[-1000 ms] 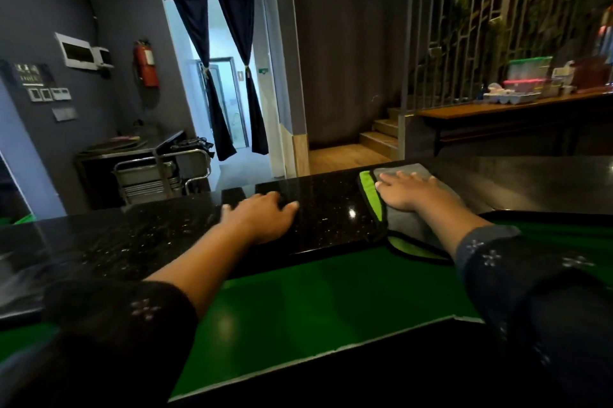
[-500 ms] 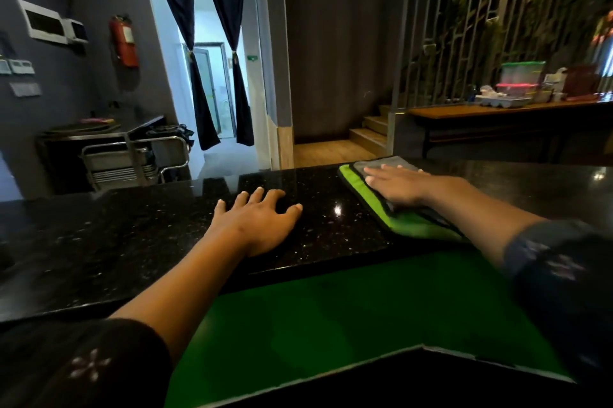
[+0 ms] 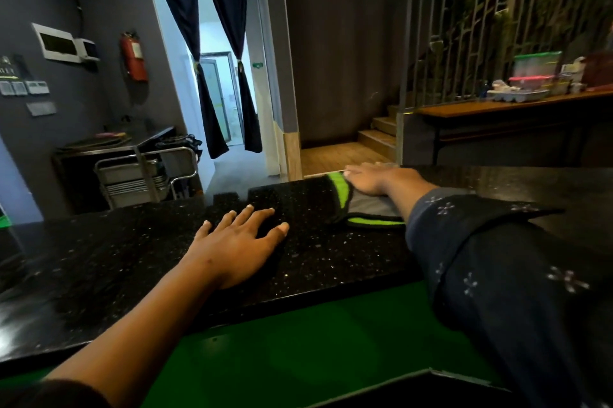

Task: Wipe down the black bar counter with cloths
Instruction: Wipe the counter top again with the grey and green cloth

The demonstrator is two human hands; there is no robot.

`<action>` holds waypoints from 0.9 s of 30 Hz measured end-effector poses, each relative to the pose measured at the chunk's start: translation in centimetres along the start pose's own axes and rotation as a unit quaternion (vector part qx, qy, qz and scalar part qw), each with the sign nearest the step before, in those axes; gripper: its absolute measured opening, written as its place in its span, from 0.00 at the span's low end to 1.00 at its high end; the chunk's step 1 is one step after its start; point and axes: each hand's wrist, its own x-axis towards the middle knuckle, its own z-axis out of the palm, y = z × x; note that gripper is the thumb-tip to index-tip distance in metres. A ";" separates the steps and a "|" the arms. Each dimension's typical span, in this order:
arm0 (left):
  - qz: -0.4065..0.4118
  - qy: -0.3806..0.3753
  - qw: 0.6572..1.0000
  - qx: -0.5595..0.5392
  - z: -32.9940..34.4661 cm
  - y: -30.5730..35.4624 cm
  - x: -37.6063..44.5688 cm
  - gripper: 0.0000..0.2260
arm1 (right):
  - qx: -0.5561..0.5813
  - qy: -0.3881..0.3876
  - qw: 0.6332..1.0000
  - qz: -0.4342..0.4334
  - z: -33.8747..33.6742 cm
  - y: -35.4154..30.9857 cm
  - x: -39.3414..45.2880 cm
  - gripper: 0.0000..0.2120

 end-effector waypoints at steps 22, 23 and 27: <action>0.000 -0.008 1.000 -0.011 0.0 0.4 -0.1 0.29 | -0.028 0.009 0.999 -0.038 2.2 -1.6 -10.8 0.28; 0.000 -0.009 1.000 -0.011 0.0 0.5 0.0 0.29 | -0.027 0.014 0.999 -0.025 2.2 -2.3 -9.7 0.28; -0.001 -0.010 1.000 -0.018 -0.5 0.5 -0.1 0.28 | -0.031 0.015 0.999 -0.013 2.8 -6.2 -9.0 0.29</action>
